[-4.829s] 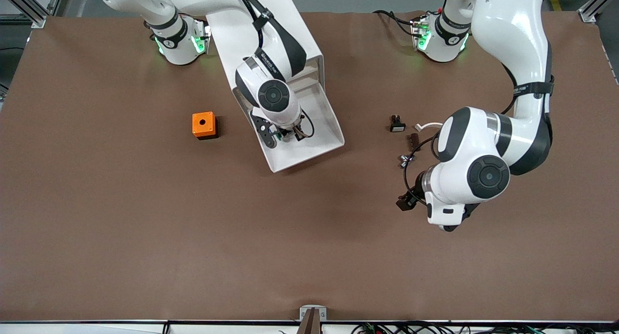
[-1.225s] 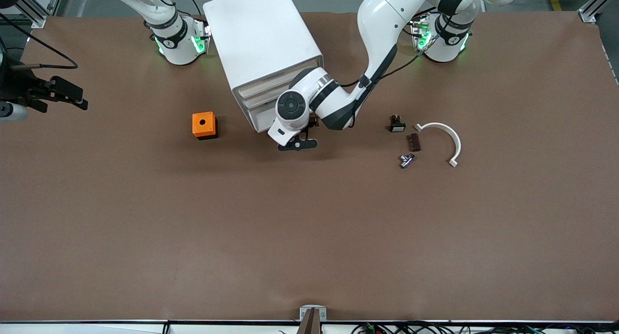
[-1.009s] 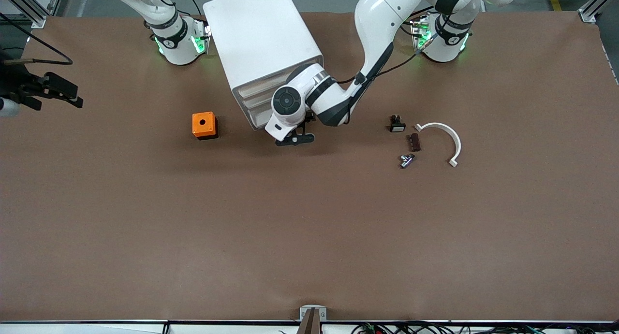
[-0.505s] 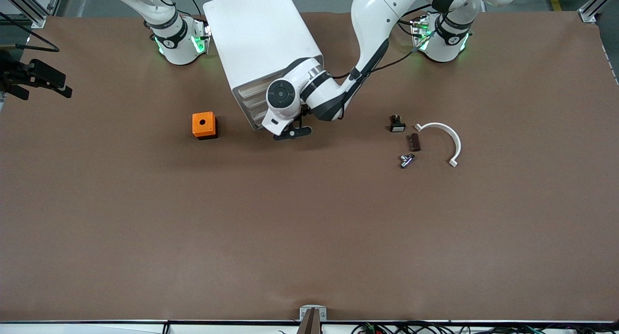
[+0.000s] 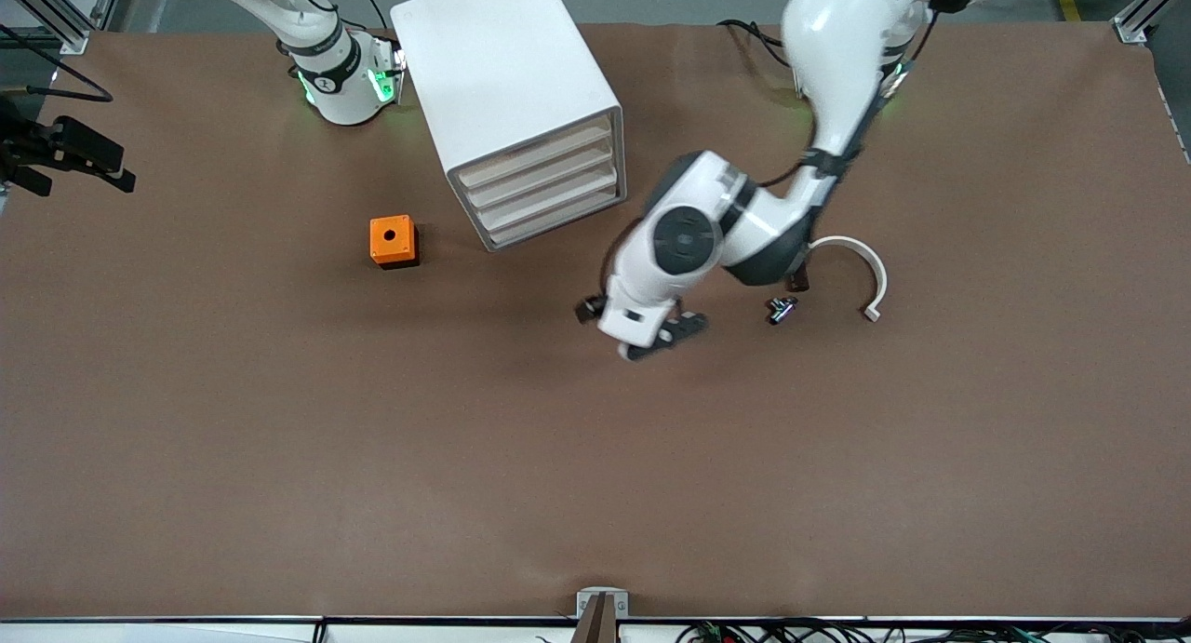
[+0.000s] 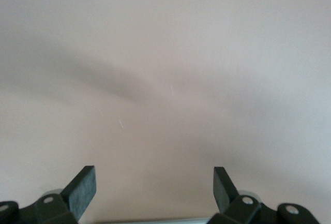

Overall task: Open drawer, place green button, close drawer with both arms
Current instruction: 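Release the drawer front and draw the left gripper back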

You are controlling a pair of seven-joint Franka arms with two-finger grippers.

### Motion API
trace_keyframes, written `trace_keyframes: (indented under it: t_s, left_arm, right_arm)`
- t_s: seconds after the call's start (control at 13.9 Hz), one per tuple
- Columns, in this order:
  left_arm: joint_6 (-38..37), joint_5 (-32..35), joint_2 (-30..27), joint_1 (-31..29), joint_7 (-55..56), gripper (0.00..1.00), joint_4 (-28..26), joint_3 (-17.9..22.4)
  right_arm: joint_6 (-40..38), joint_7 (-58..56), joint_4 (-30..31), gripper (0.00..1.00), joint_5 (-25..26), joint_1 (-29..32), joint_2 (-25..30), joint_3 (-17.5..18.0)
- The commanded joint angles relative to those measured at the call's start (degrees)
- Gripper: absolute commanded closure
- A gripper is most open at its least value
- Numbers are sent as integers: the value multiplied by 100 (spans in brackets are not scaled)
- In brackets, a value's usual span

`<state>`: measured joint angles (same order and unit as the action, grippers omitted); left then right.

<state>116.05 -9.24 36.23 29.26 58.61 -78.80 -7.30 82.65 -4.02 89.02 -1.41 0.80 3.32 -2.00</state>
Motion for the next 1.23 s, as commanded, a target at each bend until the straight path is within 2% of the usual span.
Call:
trace_keyframes:
  t_s: [0.0,0.22,0.43,0.5,0.79,1.15]
  left_arm:
    - [-64,684,-466,-612,-8,0,-180,-61]
    - [-388,792,-835,-1149,18,0,-171,-52]
    - [-793,810,-1257,-1703,-51,0,-171,-61]
    - [-846,801,-1406,-1800,-208,0,-171,-61]
    - [-1653,1442,-2013,-2099,-1446,0,-171,-61]
    - [-2918,1365,-2760,-2661,-2860,0,-171,-70]
  right_arm:
    - [102,42,-61,0,115,34,-138,86]
    - [102,59,-17,0,97,60,-104,77]
    - [715,59,500,0,106,78,159,77]
    - [665,59,502,0,106,78,160,77]
    - [550,68,441,0,106,78,125,77]
    - [463,514,388,0,97,87,116,59]
